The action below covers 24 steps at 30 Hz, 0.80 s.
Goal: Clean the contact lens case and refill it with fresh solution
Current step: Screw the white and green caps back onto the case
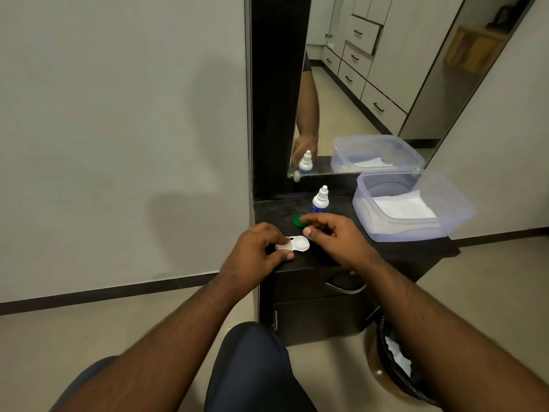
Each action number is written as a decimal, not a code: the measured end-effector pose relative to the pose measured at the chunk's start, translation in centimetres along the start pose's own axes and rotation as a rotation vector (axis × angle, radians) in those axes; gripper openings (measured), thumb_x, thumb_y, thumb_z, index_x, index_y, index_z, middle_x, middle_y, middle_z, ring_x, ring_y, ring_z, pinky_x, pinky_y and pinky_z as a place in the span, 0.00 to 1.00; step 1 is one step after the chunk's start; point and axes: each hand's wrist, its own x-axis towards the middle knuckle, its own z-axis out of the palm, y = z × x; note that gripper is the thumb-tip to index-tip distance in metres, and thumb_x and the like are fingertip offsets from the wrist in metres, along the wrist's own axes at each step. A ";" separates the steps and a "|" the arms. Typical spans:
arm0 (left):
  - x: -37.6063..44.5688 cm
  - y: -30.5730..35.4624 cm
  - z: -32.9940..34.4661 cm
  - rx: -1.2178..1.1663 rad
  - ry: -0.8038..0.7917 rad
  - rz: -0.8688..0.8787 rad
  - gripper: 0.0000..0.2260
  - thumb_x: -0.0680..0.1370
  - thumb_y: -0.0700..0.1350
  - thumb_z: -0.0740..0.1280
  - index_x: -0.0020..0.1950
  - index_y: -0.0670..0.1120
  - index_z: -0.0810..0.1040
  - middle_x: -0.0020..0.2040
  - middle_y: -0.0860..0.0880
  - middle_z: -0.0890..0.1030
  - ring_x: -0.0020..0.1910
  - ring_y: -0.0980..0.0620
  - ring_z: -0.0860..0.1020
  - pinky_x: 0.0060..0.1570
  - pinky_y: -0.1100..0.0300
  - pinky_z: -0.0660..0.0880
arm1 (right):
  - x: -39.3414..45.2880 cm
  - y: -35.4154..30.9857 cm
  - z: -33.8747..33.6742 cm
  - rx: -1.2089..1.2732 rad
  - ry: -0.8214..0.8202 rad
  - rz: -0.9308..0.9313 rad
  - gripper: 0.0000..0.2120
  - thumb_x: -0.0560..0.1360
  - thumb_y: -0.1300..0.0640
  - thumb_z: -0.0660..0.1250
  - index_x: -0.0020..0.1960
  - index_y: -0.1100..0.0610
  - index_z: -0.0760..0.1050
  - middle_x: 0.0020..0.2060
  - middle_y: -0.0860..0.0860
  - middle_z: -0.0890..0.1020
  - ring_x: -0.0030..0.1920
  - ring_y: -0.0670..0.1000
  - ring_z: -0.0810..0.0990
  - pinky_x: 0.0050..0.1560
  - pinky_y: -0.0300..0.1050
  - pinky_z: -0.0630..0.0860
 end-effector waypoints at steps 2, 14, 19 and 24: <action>-0.2 -0.1 -0.2 0.019 -0.007 -0.006 0.12 0.70 0.47 0.76 0.51 0.45 0.83 0.49 0.50 0.80 0.47 0.55 0.76 0.47 0.63 0.75 | 0.0 0.0 0.4 -0.032 0.070 0.019 0.13 0.77 0.57 0.65 0.61 0.50 0.77 0.46 0.44 0.82 0.45 0.42 0.80 0.45 0.31 0.74; -0.9 -0.1 -0.6 0.025 -0.012 -0.007 0.12 0.72 0.46 0.74 0.54 0.45 0.83 0.52 0.49 0.80 0.50 0.55 0.77 0.50 0.60 0.76 | 0.7 -0.6 1.7 -0.271 0.183 0.022 0.14 0.76 0.58 0.67 0.60 0.56 0.79 0.54 0.53 0.82 0.48 0.43 0.76 0.51 0.33 0.70; -1.1 -0.1 -0.4 0.030 0.001 -0.020 0.13 0.72 0.47 0.74 0.55 0.45 0.82 0.51 0.49 0.80 0.49 0.54 0.76 0.49 0.59 0.76 | 0.3 -0.4 1.6 -0.296 0.157 -0.018 0.08 0.73 0.58 0.71 0.52 0.57 0.82 0.46 0.53 0.81 0.43 0.45 0.77 0.42 0.29 0.69; -1.2 -0.3 -0.3 0.023 0.012 -0.019 0.13 0.72 0.46 0.74 0.55 0.45 0.83 0.51 0.48 0.80 0.49 0.53 0.77 0.49 0.58 0.77 | -0.1 -0.1 1.2 -0.213 0.137 -0.111 0.03 0.72 0.57 0.71 0.45 0.56 0.82 0.46 0.48 0.75 0.45 0.44 0.75 0.45 0.31 0.71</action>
